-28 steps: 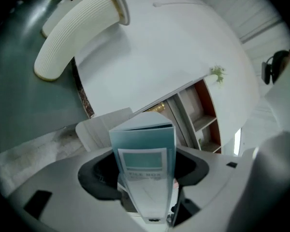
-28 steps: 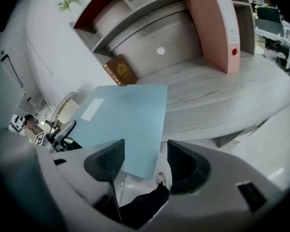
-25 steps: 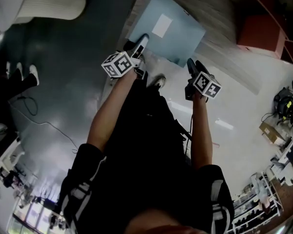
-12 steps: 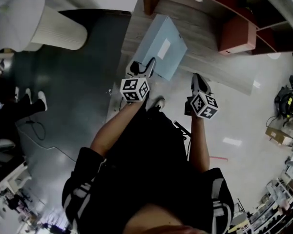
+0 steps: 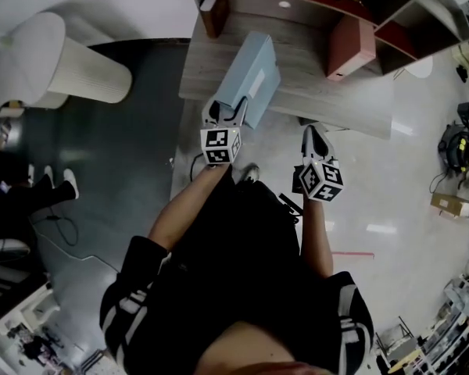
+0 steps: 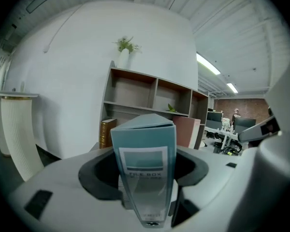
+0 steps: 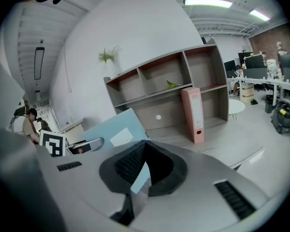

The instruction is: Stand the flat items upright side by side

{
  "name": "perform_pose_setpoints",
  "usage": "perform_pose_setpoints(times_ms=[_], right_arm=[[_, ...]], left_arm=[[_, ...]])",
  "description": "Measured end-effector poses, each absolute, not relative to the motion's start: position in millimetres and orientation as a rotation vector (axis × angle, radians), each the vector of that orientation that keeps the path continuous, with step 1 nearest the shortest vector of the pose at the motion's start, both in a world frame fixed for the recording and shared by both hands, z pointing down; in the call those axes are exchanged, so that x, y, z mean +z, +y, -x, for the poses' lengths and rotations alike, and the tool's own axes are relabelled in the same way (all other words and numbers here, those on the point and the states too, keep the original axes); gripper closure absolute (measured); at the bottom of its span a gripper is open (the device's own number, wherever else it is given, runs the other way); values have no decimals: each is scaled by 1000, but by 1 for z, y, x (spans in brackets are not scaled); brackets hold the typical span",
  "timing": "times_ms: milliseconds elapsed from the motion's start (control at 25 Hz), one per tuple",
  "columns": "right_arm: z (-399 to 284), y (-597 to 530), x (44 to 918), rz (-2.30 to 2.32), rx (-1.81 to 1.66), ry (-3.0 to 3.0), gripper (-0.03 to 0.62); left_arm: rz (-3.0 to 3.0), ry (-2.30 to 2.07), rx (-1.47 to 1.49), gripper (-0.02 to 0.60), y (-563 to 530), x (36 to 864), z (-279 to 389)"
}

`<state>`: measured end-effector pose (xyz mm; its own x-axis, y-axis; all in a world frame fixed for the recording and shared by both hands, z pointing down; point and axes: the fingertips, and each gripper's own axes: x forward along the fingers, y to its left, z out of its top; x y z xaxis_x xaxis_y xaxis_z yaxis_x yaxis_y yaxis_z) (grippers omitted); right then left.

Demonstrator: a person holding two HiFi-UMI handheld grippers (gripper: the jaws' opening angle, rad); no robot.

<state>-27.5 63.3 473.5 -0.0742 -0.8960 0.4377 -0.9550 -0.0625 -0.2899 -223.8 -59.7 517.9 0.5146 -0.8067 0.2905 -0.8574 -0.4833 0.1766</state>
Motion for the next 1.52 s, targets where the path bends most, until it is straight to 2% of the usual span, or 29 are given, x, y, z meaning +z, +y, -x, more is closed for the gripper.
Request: perform_pose_setpoints(times_ms=[800,1520], right_arm=[[-43,93,460,-2164,774,-2039,569],[-148,-5,435,-2027,726,-2085,569]], left_arm=[[-2614,-1349,194,301,-53,468,142],[-2608,-1416,170,301,-121,444,30]])
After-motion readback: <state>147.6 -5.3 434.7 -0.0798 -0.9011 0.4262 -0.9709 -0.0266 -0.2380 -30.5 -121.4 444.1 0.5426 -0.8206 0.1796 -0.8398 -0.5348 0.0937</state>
